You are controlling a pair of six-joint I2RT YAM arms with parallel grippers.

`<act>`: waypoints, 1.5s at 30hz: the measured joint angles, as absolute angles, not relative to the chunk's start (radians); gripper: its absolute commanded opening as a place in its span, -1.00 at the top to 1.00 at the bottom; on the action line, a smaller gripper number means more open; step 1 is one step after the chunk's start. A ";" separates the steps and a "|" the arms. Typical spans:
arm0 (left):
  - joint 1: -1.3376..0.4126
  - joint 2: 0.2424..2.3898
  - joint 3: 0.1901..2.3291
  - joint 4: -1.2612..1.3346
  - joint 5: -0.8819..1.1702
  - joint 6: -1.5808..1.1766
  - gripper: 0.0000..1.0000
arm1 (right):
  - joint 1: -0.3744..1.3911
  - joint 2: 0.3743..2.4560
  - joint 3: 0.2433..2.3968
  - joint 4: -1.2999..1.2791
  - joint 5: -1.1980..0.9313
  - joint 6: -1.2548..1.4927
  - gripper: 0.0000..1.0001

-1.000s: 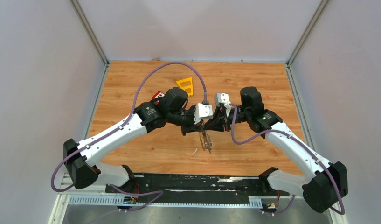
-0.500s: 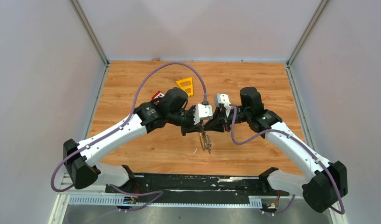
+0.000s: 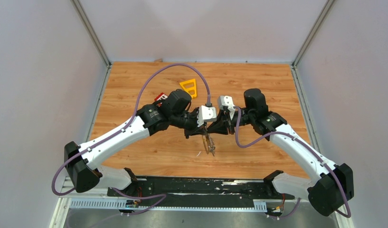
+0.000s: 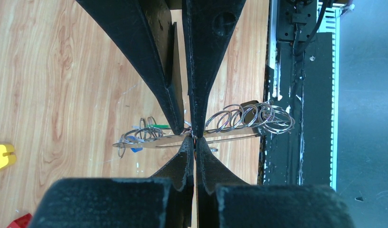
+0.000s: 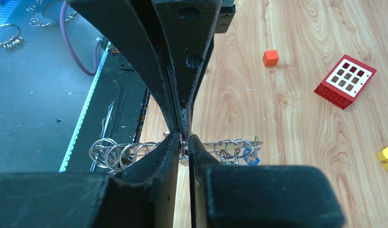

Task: Put the keys on the keyring

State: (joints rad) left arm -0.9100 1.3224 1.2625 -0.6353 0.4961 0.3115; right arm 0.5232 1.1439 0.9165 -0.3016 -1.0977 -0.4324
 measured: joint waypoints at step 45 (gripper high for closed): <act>-0.910 1.300 1.248 -0.617 0.519 0.297 1.00 | 0.529 1.144 0.906 -0.323 -1.137 -0.473 0.60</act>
